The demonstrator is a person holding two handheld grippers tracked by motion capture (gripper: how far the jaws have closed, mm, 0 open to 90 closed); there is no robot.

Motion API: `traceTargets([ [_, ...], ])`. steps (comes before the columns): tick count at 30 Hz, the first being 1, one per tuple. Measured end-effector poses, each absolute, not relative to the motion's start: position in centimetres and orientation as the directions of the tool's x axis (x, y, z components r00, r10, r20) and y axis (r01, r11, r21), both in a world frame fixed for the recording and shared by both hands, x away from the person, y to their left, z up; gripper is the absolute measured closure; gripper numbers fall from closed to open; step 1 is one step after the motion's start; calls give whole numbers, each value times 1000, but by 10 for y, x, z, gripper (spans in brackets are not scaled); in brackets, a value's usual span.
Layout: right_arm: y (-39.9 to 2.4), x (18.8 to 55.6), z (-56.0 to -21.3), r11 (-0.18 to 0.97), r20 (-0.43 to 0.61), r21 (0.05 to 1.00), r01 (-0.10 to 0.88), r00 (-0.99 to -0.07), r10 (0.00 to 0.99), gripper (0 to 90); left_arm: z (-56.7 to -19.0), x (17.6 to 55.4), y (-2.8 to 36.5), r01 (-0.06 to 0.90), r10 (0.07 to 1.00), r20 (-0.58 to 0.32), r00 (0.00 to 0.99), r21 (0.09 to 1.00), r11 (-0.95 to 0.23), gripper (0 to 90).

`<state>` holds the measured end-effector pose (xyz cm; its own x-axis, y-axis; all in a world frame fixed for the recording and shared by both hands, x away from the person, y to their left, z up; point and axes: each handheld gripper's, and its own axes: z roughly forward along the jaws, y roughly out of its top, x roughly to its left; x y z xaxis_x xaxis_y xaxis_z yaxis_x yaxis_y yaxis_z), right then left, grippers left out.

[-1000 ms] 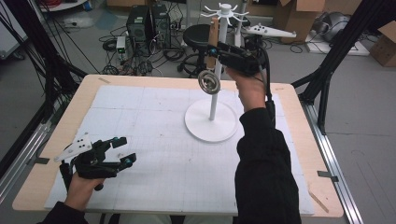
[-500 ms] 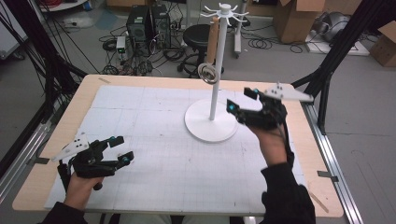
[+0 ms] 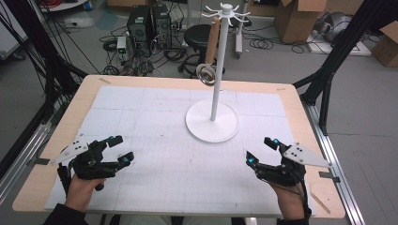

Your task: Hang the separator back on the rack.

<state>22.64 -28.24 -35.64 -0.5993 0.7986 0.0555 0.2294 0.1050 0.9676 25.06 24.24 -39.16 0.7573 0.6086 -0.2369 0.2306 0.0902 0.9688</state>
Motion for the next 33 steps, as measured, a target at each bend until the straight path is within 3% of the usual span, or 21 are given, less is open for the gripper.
traceTargets([
  [33, -294, 221, -365, 89, 64, 969, 230, -584, 809, 178, -390, 249, 237, 233, 613, -236, 754, 969, 87, 174],
])
